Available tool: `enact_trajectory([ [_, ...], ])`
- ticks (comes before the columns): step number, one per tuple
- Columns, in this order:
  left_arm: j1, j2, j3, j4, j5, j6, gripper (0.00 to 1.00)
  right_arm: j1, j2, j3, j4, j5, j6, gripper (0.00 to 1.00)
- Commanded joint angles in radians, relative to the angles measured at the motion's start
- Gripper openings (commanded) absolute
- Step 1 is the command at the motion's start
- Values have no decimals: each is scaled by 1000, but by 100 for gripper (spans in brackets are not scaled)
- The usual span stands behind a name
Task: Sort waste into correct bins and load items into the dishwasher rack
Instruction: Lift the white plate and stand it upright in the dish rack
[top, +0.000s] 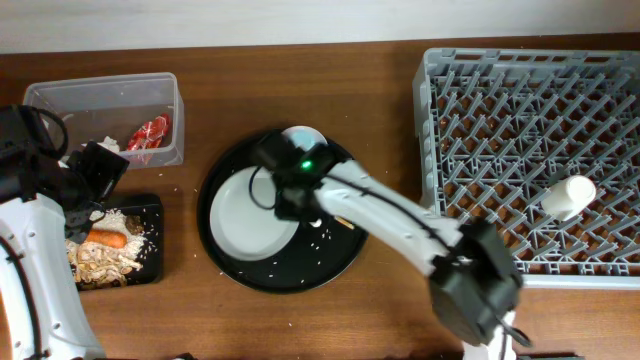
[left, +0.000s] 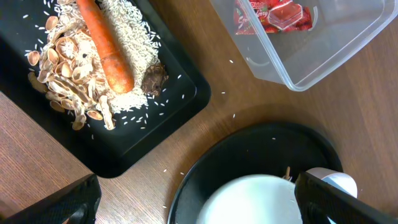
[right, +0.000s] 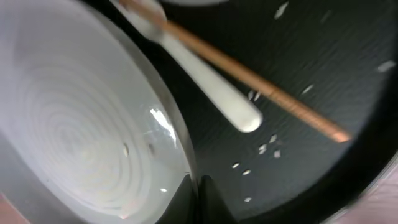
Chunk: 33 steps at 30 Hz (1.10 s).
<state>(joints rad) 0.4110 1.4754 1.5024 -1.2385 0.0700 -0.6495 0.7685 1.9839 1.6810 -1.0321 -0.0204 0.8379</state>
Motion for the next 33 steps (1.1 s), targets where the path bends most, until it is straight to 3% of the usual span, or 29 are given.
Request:
enact_trajectory([
  [1,4,-2,-5,-1,-7,-10,99,-90,-172,-3,-6,-50,-208,4],
  [3,4,-2,-5,-1,-7,-10,99,-201,-282,2,-21,-36,-345,4],
  [6,4,-2,-5,-2,-7,-10,99,-470,-415,6,-46,170,-445,4],
  [10,4,-2,-5,-1,-7,-10,99,-798,-425,6,-17,375,-482,4],
  [13,4,-2,-5,-1,-7,-10,99,-985,-396,6,117,429,-556,4],
  [17,4,-2,-5,-1,-7,-10,99,-1059,-344,6,233,569,-660,4],
  [23,4,-2,-5,-1,-7,-10,99,-1010,-155,6,401,752,-836,4],
  [29,4,-2,-5,-1,-7,-10,99,-930,-26,6,426,795,-850,4],
  [30,4,-2,-5,-2,-7,-10,99,-916,-22,6,426,798,-851,8],
  [31,4,-2,-5,-1,-7,-10,99,-901,-22,6,423,810,-853,25],
  [32,4,-2,-5,-1,-7,-10,99,-882,-26,6,422,833,-853,50],
  [33,4,-2,-5,-1,-7,-10,99,-860,-38,8,418,845,-853,86],
])
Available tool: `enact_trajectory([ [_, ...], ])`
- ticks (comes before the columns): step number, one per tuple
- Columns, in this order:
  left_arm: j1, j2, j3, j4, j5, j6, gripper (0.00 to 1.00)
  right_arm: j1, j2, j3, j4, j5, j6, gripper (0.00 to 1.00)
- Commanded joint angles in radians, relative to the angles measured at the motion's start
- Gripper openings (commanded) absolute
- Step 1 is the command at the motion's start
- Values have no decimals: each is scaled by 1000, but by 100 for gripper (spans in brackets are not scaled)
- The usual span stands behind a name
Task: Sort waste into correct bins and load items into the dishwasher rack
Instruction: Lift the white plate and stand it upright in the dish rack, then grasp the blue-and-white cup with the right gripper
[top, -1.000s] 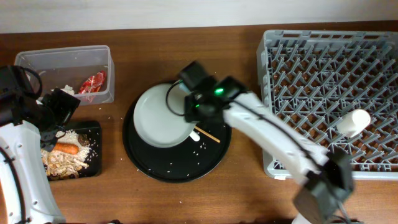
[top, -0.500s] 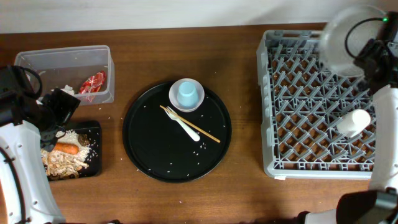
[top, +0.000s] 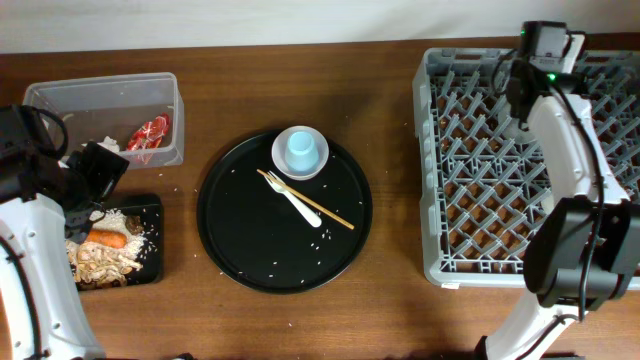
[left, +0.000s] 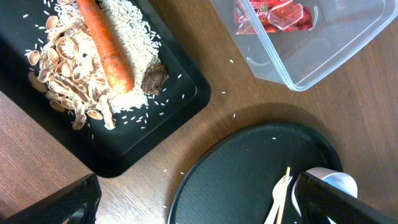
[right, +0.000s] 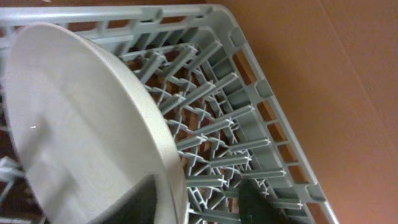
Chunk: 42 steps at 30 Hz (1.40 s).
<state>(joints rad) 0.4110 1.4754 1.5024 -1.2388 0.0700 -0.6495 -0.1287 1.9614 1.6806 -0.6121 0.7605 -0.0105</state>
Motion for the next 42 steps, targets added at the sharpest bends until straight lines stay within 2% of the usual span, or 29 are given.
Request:
enact_trajectory([
  [1,4,-2,-5,-1,-7,-10,99,66,-41,18,-17,63,5,100],
  [3,4,-2,-5,-1,-7,-10,99,125,-98,93,-104,32,86,99],
  [4,4,-2,-5,-1,-7,-10,99,155,-123,154,-164,-48,102,99],
  [5,4,-2,-5,-1,-7,-10,99,202,-143,271,-283,-290,101,99],
  [6,4,-2,-5,-1,-7,-10,99,222,-143,329,-339,-444,101,99],
  [8,4,-2,-5,-1,-7,-10,99,288,-142,384,-411,-844,101,99],
  [10,4,-2,-5,-1,-7,-10,99,352,-117,384,-437,-991,101,99],
  [13,4,-2,-5,-1,-7,-10,99,498,-38,384,-447,-954,101,99],
  [18,4,-2,-5,-1,-7,-10,99,625,142,384,-420,-922,139,99],
  [24,4,-2,-5,-1,-7,-10,99,689,289,384,-327,-878,173,99],
  [30,4,-2,-5,-1,-7,-10,99,747,349,384,-287,-696,208,99],
  [35,4,-2,-5,-1,-7,-10,99,744,391,383,-263,-696,211,98],
  [40,4,-2,-5,-1,-7,-10,99,743,398,383,-258,-690,211,78],
  [41,4,-2,-5,-1,-7,-10,99,743,398,383,-263,-655,237,66],
  [42,4,-2,-5,-1,-7,-10,99,743,398,383,-263,-654,237,62],
])
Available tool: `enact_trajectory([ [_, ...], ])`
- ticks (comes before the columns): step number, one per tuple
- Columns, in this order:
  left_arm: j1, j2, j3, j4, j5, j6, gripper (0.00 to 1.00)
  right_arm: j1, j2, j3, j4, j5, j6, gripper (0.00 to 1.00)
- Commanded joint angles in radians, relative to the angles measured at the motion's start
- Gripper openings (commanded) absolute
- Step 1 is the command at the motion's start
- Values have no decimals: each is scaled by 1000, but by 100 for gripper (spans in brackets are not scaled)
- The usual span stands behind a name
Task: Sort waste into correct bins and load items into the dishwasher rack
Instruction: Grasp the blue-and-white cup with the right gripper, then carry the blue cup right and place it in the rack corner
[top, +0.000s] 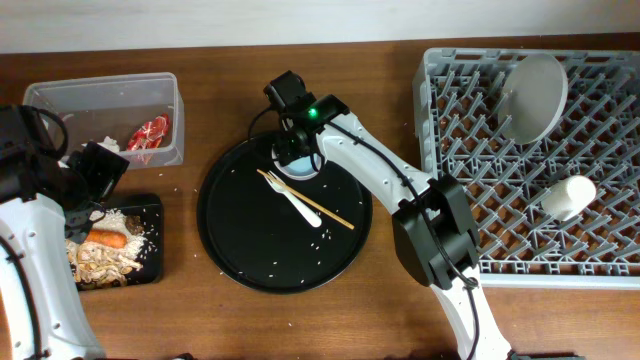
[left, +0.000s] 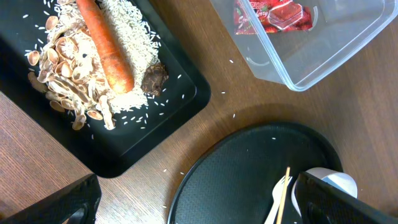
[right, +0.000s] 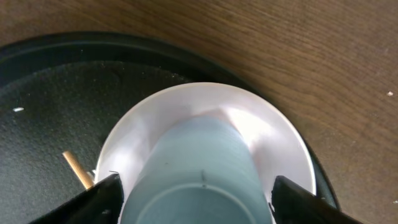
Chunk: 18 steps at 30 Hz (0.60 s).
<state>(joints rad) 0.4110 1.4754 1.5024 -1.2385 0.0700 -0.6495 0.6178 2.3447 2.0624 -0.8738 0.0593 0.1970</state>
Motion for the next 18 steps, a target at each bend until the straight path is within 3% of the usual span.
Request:
enact_trajectory([
  [1,4,-2,-5,-1,-7,-10,99,-4,15,2,-1,47,30,62],
  [7,4,-2,-5,-1,-7,-10,99,-9,-8,7,-20,46,53,56],
  [12,4,-2,-5,-1,-7,-10,99,-101,-196,146,-174,27,51,55],
  [16,4,-2,-5,-1,-7,-10,99,-284,-362,290,-321,28,44,55],
  [18,4,-2,-5,-1,-7,-10,99,-445,-446,328,-389,28,44,55],
])
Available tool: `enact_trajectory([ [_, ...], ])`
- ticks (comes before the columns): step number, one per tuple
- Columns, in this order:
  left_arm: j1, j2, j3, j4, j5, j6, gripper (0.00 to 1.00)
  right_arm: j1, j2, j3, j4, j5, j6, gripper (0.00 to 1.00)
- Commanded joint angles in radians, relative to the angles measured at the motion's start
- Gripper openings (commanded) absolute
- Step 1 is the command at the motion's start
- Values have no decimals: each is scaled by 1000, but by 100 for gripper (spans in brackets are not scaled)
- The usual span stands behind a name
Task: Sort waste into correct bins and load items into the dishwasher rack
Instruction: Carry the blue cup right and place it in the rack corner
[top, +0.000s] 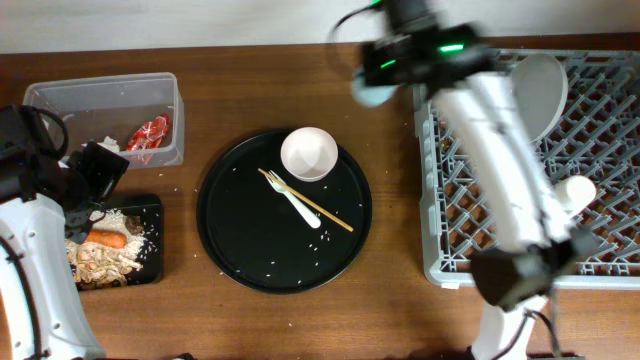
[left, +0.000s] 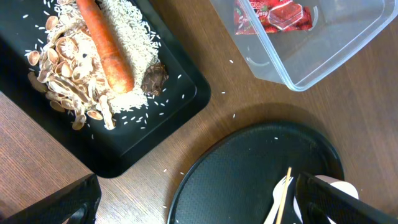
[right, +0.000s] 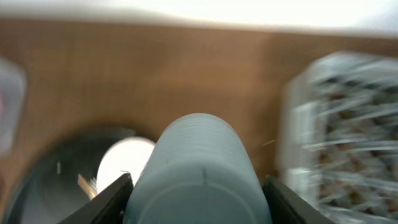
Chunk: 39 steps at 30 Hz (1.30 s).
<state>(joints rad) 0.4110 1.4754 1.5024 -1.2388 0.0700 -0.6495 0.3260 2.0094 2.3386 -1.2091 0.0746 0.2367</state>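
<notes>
My right gripper (top: 378, 75) is shut on a light blue cup (right: 200, 168), held in the air over the table between the round black tray (top: 240, 250) and the grey dishwasher rack (top: 470, 200); the arm is blurred. A white bowl (top: 308, 153) sits at the back of the tray, with a white fork (top: 293, 202) and a wooden chopstick (top: 325, 212) beside it. My left gripper (left: 199, 208) stands open with nothing in it, near the black rectangular waste tray (left: 180, 99).
A white plate (top: 537, 88) stands upright in the rack's far part, and a white cup (top: 573, 192) lies at the right. The waste tray holds a carrot (left: 106, 53), rice and shells. A clear bin (top: 100, 100) holds a red wrapper (top: 149, 133). Rice grains dot the round tray.
The right gripper was around the blue cup standing in the white bowl. Now it holds the cup up and to the right, near the rack's left edge. The left arm has not moved.
First the right gripper was at a white plate on the round tray. Then it held that plate at the rack's far end. After that the plate stood in the rack and the gripper was at the blue cup in the bowl. Now the cup is lifted out.
</notes>
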Motion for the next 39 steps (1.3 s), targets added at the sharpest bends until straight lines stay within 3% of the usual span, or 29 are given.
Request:
enact_trajectory([
  [1,4,-2,-5,-1,-7,-10,99,-239,-142,56,-79,13,5,55],
  [7,4,-2,-5,-1,-7,-10,99,-781,-166,27,-190,8,8,54],
  [14,4,-2,-5,-1,-7,-10,99,-1047,-47,-175,-85,10,29,54],
  [20,4,-2,-5,-1,-7,-10,99,-1081,-4,-286,-26,69,27,59],
  [22,4,-2,-5,-1,-7,-10,99,-1079,-4,-292,-28,69,27,65],
  [27,4,-2,-5,-1,-7,-10,99,-1079,-4,-292,-33,64,27,68],
  [30,4,-2,-5,-1,-7,-10,99,-1079,-4,-292,-33,64,27,78],
  [33,4,-2,-5,-1,-7,-10,99,-1079,-4,-292,-35,18,27,94],
  [39,4,-2,-5,-1,-7,-10,99,-1018,-54,-292,-41,-174,27,88],
])
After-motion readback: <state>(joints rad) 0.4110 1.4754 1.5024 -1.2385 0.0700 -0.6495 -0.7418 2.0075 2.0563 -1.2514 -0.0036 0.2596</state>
